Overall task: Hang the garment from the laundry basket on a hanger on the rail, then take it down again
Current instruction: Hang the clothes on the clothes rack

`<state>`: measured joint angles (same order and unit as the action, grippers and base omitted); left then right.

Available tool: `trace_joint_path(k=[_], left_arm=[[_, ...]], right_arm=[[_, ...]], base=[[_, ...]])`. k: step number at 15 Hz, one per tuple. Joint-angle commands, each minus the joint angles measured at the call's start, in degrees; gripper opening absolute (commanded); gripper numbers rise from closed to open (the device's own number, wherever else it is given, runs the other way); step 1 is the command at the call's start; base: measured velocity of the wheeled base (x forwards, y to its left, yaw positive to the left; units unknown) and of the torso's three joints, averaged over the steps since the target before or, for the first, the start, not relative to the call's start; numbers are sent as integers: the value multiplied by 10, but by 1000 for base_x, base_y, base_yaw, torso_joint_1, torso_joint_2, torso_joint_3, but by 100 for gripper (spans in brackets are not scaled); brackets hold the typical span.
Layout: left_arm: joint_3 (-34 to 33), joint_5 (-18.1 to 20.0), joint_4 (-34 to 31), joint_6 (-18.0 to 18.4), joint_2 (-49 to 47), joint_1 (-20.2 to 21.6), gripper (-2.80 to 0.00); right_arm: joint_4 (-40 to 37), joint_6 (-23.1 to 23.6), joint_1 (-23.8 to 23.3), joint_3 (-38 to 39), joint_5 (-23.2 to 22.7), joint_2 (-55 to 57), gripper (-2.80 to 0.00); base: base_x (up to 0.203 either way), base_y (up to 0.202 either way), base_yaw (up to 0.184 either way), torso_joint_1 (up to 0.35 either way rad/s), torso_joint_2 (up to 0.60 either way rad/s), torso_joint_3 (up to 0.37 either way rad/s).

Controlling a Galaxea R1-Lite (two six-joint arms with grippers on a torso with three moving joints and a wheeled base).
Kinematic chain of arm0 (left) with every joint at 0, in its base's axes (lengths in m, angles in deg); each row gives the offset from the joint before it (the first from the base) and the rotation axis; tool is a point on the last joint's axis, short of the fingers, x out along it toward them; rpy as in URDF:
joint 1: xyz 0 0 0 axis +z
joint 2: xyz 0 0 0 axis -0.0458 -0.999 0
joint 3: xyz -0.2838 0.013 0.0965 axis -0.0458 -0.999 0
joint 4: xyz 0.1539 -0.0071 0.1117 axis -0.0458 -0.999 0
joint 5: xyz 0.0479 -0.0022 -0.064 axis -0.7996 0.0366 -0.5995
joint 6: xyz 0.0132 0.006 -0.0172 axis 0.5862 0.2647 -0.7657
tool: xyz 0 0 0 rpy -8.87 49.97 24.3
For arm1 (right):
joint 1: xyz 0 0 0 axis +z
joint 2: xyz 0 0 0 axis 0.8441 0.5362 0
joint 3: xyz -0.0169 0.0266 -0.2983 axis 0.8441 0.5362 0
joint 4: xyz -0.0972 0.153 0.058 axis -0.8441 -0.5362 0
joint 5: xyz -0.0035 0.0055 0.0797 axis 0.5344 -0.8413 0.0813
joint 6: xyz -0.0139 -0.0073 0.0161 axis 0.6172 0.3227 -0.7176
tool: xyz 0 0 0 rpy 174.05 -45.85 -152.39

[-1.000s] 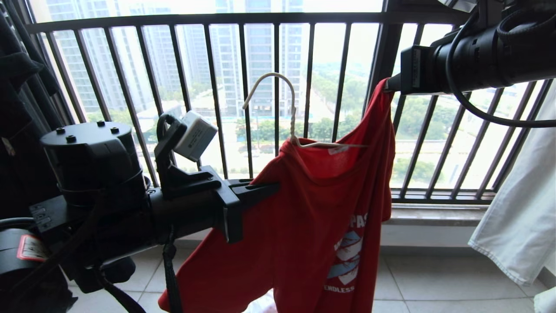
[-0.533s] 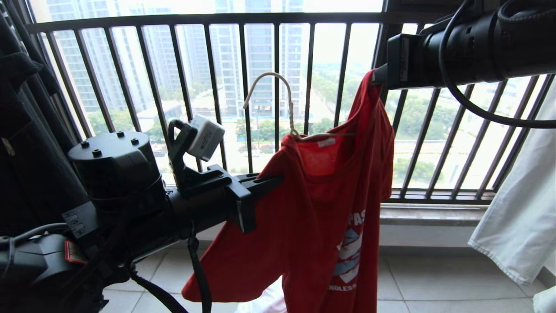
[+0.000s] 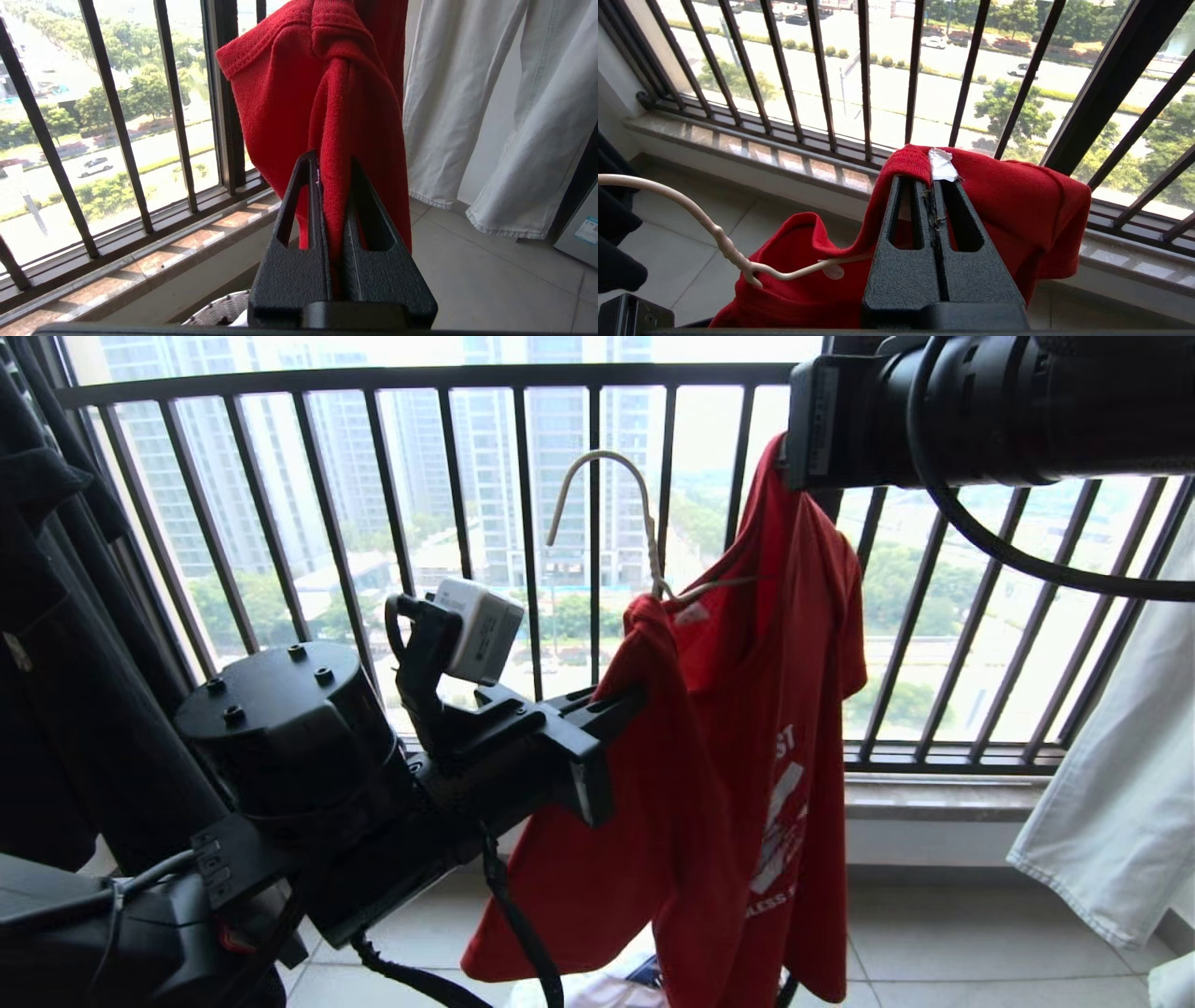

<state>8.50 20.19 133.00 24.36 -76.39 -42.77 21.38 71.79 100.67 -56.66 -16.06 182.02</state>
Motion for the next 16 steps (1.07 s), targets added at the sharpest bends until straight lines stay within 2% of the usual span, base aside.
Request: trace_joint_path(k=[1, 3, 5, 8, 10, 16], left_arm=[[7, -34, 14, 30, -23, -15, -280], [10, -69, 43, 46, -36, -31, -280], [9, -77, 71, 61, -45, -36, -280], [10, -98, 97, 64, -46, -63, -280], [13, -129, 120, 73, -56, -78, -280], [75, -215, 140, 81, -82, -90, -280]], right_arm=[[22, 13, 30, -1, 67, 22, -280], [54, 34, 48, -1, 108, 34, -280], [85, 57, 56, -1, 134, 39, -280], [88, 60, 88, -1, 156, 39, -280], [89, 61, 110, -1, 200, 43, -280], [116, 61, 119, -1, 233, 46, -280]], base=[[0, 0, 0, 0, 0, 0], [0, 0, 0, 0, 0, 0], [0, 0, 0, 0, 0, 0], [0, 0, 0, 0, 0, 0], [0, 0, 0, 0, 0, 0], [0, 0, 0, 0, 0, 0]])
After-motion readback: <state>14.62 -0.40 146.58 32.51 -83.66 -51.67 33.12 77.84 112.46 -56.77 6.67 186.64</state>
